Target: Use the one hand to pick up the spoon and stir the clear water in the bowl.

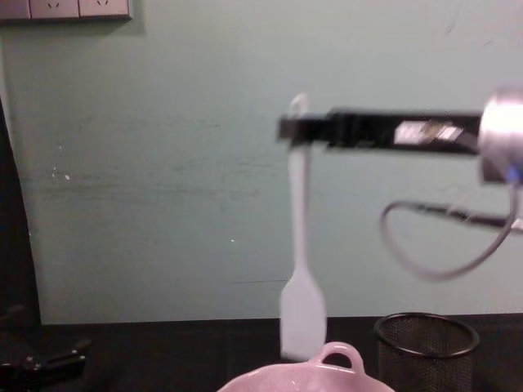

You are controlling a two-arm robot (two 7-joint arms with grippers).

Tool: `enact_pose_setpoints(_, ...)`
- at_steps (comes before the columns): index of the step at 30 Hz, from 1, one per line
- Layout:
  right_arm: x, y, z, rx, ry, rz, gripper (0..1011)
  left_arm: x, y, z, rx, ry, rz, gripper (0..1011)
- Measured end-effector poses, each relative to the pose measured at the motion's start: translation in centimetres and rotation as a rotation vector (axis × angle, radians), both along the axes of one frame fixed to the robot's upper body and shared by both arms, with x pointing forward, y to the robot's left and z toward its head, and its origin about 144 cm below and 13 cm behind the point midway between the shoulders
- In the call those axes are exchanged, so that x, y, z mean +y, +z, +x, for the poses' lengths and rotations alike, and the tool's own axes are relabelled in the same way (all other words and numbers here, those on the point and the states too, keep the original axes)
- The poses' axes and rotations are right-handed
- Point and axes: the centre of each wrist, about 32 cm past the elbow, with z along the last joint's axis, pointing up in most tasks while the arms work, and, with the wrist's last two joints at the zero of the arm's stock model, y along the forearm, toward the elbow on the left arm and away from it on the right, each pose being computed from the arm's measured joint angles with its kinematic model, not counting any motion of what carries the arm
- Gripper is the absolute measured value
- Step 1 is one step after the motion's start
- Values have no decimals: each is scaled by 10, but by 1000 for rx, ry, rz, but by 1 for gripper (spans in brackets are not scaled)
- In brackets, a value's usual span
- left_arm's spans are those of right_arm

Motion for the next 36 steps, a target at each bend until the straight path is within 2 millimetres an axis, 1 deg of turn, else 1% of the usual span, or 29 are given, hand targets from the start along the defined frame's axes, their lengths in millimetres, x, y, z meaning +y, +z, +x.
enact_pose_setpoints(1, 8, -6, 0, 8, 14, -23, 110, 0, 0, 0, 0, 0, 0, 1011)
enact_pose_setpoints(3, 13, -13, 0, 17, 24, -46, 110, 0, 0, 0, 0, 0, 0, 1011)
enact_pose_setpoints(4, 17, -20, 1, 26, 28, -64, 110, 0, 0, 0, 0, 0, 0, 1011)
enact_pose_setpoints(7, 22, -32, -1, 44, 38, -78, 110, 0, 0, 0, 0, 0, 0, 1011)
enact_pose_setpoints(10, 25, -50, -4, 73, 49, -70, 110, 0, 0, 0, 0, 0, 0, 1011)
enact_pose_setpoints(15, 29, -64, -8, 95, 58, -37, 110, 0, 0, 0, 0, 0, 0, 1011)
enact_pose_setpoints(18, 32, -71, -6, 107, 61, -18, 110, 0, 0, 0, 0, 0, 0, 1011)
enact_pose_setpoints(24, 36, -82, 9, 136, 49, 44, 111, 0, 0, 0, 0, 0, 0, 1011)
enact_pose_setpoints(25, 35, -84, 14, 141, 37, 57, 110, 0, 0, 0, 0, 0, 0, 1011)
enact_pose_setpoints(26, 35, -84, 14, 141, 37, 57, 110, 0, 0, 0, 0, 0, 0, 1011)
enact_pose_setpoints(29, 34, -91, 23, 151, 7, 79, 110, 0, 0, 0, 0, 0, 0, 1011)
enact_pose_setpoints(32, 28, -96, 33, 147, -50, 92, 110, 0, 0, 0, 0, 0, 0, 1011)
enact_pose_setpoints(33, 28, -96, 33, 147, -50, 92, 110, 0, 0, 0, 0, 0, 0, 1011)
enact_pose_setpoints(36, 19, -97, 36, 141, -105, 106, 110, 0, 0, 0, 0, 0, 0, 1011)
